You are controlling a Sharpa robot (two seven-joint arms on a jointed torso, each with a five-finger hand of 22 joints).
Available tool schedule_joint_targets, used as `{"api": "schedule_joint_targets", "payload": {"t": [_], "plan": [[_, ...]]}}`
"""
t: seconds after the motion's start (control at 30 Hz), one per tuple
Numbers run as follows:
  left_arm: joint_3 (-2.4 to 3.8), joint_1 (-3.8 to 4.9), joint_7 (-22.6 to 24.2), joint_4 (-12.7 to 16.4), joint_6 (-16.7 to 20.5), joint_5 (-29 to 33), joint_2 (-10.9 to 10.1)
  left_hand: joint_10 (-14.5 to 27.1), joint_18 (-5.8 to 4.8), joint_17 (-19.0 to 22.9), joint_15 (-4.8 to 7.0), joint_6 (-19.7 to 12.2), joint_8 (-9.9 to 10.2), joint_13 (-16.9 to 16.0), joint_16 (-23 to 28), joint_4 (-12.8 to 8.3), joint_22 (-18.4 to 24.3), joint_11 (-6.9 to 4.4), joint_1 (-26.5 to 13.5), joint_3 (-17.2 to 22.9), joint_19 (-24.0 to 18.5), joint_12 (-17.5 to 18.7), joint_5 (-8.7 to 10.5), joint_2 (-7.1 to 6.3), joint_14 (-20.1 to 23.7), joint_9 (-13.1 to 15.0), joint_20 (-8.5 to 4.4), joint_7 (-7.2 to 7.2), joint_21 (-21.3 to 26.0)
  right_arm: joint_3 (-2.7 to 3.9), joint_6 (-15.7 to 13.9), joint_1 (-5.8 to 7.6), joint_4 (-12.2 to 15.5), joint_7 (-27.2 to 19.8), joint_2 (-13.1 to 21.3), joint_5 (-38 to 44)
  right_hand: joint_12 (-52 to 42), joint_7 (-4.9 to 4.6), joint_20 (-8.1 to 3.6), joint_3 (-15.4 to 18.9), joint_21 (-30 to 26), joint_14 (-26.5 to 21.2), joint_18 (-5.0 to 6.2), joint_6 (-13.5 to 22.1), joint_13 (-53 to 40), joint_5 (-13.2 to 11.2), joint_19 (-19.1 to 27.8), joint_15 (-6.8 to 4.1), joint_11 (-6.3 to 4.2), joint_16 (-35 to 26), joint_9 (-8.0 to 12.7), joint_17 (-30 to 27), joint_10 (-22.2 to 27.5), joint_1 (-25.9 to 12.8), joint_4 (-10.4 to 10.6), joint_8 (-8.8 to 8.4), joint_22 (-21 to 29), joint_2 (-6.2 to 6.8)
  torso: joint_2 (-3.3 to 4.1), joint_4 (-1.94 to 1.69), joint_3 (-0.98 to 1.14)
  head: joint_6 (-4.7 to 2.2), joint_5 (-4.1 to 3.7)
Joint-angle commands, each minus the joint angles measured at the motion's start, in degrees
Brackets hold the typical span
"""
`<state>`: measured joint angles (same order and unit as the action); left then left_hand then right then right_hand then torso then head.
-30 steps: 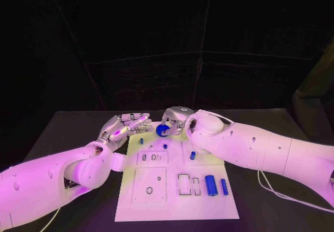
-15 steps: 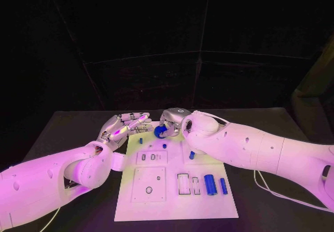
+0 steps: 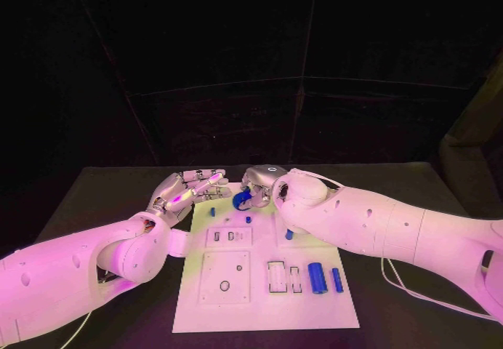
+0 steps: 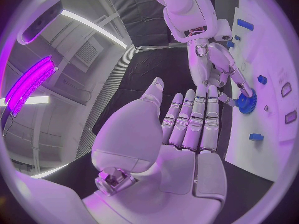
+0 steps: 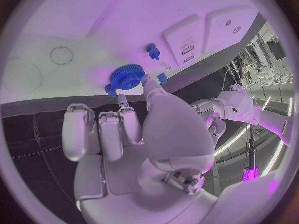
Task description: Assemble the parts on the task board
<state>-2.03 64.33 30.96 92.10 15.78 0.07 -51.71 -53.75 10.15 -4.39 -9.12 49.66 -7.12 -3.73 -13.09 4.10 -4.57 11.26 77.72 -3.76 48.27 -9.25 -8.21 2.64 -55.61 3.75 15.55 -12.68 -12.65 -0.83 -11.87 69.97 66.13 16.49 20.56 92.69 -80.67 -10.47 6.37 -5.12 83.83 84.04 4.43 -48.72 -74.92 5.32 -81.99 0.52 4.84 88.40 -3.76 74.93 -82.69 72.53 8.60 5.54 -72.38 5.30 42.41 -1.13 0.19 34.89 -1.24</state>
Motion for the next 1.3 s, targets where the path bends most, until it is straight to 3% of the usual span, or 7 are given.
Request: {"api": "schedule_joint_targets", "payload": {"t": [0.03,0.13,0.33,0.47,0.7,1.0,1.3], "plan": [[0.05,0.09,-0.01,0.03,-0.61,-0.35,0.04,-0.33,0.35,0.09,0.0,0.11,0.3,0.07,0.25,-0.4,0.06,0.25,-0.11,0.06,0.41,0.31,0.32,0.53,-0.4,-0.04,-0.07,-1.87,0.19,0.02,1.69,0.11,0.09,0.55,0.09,-0.14,0.2,-0.07,0.61,1.59,0.26,5.0,-1.02,0.24,-4.06,0.28,0.02,0.48,0.62,0.2,-0.12,10.58,0.01,-1.51,2.11,-0.51,-0.1,-0.15,0.02,-0.01,0.04,0.01,-0.07],[0.05,0.09,-0.03,0.04,-0.64,-0.35,0.03,-0.33,0.35,0.09,0.0,0.11,0.3,0.07,0.25,-0.4,0.06,0.25,-0.11,0.06,0.41,0.31,0.32,0.53,-0.4,-0.04,-0.07,-1.87,0.19,0.02,0.9,0.11,0.52,0.44,0.64,-0.84,0.08,-0.08,0.68,3.24,0.28,5.0,-1.01,-0.14,-4.21,1.31,0.04,0.53,0.65,0.21,-0.19,10.59,-0.03,-3.09,4.24,-0.64,-0.09,-0.99,-0.02,-0.01,0.04,0.0,-0.06],[0.05,0.09,-0.07,-0.04,-0.78,-0.35,-0.15,-0.33,0.35,0.09,0.0,0.11,0.3,0.07,0.25,-0.4,0.06,0.25,-0.11,0.06,0.41,0.31,0.32,0.53,-0.4,-0.04,-0.07,-1.87,0.19,0.03,-7.27,0.1,4.64,-4.61,5.62,-5.9,-0.65,0.18,0.57,4.55,0.41,4.97,-1.06,-1.16,-5.04,3.87,-0.08,0.35,0.43,0.17,-0.3,10.49,-0.59,-2.5,4.86,-0.38,-0.38,-1.97,-0.08,0.24,0.1,-0.17,-0.03],[0.05,0.09,-0.06,-0.13,-0.86,-0.35,-0.42,-0.33,0.35,0.09,-0.01,0.11,0.32,0.07,0.29,-0.45,0.08,0.25,-0.12,0.05,0.42,0.33,0.33,0.55,-0.4,-0.04,-0.07,-1.87,0.23,0.02,-10.51,0.13,8.92,-11.61,11.98,-14.15,0.13,0.18,0.51,4.6,0.23,4.81,-0.98,-1.09,-4.29,5.44,0.21,0.32,0.39,-0.07,-0.21,9.85,0.08,0.89,3.1,-0.66,0.06,-2.88,-0.22,0.67,0.07,-0.28,-0.02],[0.04,0.09,-0.06,-0.51,-0.93,-0.39,-0.59,-0.46,0.37,0.07,0.04,0.2,0.3,0.05,0.33,-0.58,0.12,0.21,-0.09,0.06,0.53,0.34,0.33,0.61,-0.58,-0.03,-0.08,-1.83,0.27,0.0,-8.8,0.23,12.77,-18.76,21.77,-24.36,2.49,0.55,0.23,4.41,-0.4,4.62,-0.71,-2.26,-2.0,7.86,0.99,-0.03,0.01,-0.4,-0.31,9.13,1.99,6.54,-1.09,-0.32,1.47,-2.59,-0.39,1.66,0.33,-0.59,0.05],[0.04,0.08,-0.04,-1.31,-1.07,-1.03,-0.19,-0.76,0.43,-0.08,0.25,0.41,0.35,0.05,0.35,-1.02,0.19,0.08,-0.17,0.0,1.24,0.46,0.33,0.8,-1.52,-0.02,-0.23,-1.72,0.29,-0.03,-7.0,0.22,10.29,-23.09,26.92,-27.04,6.02,1.4,-0.33,4.85,-0.42,4.92,-0.73,-2.28,1.51,8.24,0.97,-0.67,-0.76,0.0,-0.17,10.51,4.92,10.52,-4.58,-0.5,1.41,-1.67,-0.31,1.75,0.57,-0.66,-0.46],[0.03,0.06,-0.05,-1.87,-1.14,-1.1,0.34,-0.76,0.42,-0.08,0.26,0.42,0.35,0.05,0.36,-1.05,0.2,0.08,-0.16,0.0,1.26,0.47,0.33,0.81,-1.53,-0.02,-0.24,-1.71,0.29,-0.05,-5.83,0.15,6.28,-23.81,26.76,-26.25,6.05,1.23,-0.38,5.06,-0.31,5.06,-0.79,-1.67,1.55,8.62,0.83,-0.64,-0.65,0.2,-0.08,11.1,4.91,10.59,-4.84,-0.85,1.14,-1.77,-0.24,1.53,0.36,-0.56,-0.8]]}}
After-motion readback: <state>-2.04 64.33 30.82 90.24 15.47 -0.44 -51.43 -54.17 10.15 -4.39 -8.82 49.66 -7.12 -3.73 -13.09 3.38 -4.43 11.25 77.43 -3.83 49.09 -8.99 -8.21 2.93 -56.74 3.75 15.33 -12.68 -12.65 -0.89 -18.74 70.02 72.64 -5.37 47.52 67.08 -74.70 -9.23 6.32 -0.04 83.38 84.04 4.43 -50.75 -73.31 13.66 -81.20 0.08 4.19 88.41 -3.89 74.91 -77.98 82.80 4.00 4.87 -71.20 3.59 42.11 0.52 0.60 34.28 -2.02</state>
